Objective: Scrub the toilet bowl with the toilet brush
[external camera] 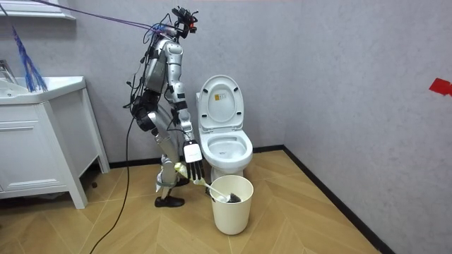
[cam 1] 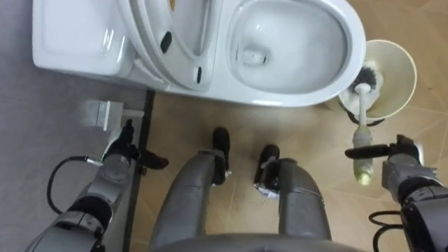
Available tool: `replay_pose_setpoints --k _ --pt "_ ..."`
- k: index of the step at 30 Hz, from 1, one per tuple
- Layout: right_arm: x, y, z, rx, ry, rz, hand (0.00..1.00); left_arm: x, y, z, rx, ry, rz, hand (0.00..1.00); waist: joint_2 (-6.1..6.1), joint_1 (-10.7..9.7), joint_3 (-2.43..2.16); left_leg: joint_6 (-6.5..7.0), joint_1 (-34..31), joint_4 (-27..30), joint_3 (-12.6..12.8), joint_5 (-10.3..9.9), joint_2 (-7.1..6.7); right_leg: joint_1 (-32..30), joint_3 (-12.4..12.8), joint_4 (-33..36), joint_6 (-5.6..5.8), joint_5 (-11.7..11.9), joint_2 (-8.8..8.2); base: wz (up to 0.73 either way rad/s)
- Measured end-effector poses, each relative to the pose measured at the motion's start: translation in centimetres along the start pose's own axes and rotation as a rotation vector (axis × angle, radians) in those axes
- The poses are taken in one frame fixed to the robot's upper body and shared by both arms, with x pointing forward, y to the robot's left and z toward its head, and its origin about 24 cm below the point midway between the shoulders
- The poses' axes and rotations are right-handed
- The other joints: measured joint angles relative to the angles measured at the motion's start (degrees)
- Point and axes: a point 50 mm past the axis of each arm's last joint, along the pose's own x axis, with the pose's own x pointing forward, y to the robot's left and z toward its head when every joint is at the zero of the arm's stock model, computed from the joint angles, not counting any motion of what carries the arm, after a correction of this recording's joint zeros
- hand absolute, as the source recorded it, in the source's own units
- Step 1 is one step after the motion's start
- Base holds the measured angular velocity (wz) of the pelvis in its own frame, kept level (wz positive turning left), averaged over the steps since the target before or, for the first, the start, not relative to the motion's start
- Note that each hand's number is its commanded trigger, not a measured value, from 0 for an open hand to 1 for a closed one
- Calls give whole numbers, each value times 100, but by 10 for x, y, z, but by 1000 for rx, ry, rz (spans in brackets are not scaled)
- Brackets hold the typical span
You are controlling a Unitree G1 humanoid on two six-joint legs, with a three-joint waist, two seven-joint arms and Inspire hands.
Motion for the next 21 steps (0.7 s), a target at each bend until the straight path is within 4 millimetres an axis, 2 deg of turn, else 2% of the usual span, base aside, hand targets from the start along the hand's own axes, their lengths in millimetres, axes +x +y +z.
replay_pose_setpoints --k 5,8,17,21 --pt "0 1 -4 18 15 19 0 0 1 -1 4 -2 3 0 19 92 -4 -6 -87 4 -14 6 -16 -94 -29 30 -9 -9 -27 2" --pt "0 2 -4 2 12 36 0 -1 0 -4 4 6 3 0 27 87 -5 -3 -100 -2 -21 6 -72 -133 -44 107 6 -60 -102 9" --pt "-1 5 -3 6 8 66 0 -2 -1 -5 3 8 7 0 45 101 -6 2 -205 8 -32 8 -86 -238 -60 136 11 -69 -119 0" --pt "0 3 -2 0 4 62 0 -2 1 -1 -2 -15 41 0 83 98 -3 11 -490 182 -39 1 -91 -497 -67 321 -5 -122 -120 5"
